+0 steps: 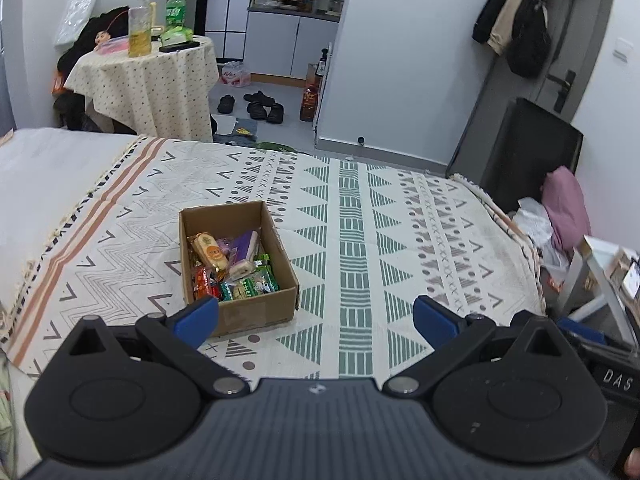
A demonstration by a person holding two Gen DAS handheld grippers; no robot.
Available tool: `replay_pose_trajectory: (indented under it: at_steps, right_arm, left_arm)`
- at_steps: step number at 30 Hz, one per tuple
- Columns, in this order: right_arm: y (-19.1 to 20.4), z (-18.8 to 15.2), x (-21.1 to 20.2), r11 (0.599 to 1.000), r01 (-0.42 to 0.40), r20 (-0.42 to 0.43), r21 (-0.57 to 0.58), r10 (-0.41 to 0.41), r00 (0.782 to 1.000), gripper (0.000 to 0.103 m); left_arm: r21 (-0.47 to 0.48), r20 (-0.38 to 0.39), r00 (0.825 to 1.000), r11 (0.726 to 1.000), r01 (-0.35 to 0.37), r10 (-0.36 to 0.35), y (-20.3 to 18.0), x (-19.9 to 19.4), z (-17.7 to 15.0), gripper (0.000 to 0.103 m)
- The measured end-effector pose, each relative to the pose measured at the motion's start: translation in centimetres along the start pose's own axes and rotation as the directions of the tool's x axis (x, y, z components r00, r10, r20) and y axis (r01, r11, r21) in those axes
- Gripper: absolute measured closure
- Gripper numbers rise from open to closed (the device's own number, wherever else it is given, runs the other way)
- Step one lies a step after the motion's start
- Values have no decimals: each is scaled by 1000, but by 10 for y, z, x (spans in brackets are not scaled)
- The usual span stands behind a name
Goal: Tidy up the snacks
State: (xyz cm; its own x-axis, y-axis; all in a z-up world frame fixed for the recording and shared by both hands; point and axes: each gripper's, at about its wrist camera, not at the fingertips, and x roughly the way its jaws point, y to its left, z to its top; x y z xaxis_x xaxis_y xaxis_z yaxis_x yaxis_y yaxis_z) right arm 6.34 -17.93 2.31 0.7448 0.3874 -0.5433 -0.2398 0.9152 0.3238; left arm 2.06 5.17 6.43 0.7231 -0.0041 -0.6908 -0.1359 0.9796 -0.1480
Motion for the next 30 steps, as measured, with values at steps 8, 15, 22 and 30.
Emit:
replay_pose_trajectory:
  at_steps: [8, 15, 22, 30]
  right_arm:
    - [3, -9, -12, 1000, -6, -9, -25, 5, 1000, 0]
    - [9, -17, -18, 998, -24, -28, -53, 22, 999, 0]
    - [12, -19, -20, 998, -27, -29, -58, 26, 999, 0]
    - [16, -22, -22, 997, -30, -32, -66, 28, 999, 0]
  left_arm:
    - [30, -6, 1000, 999, -11, 11, 2, -7, -14, 0]
    - [40, -12, 1000, 999, -16, 17, 7, -9, -21, 0]
    - [45, -18, 1000, 999, -17, 18, 11, -10, -28, 0]
    - [39, -17, 999, 999, -28, 29, 15, -12, -30, 0]
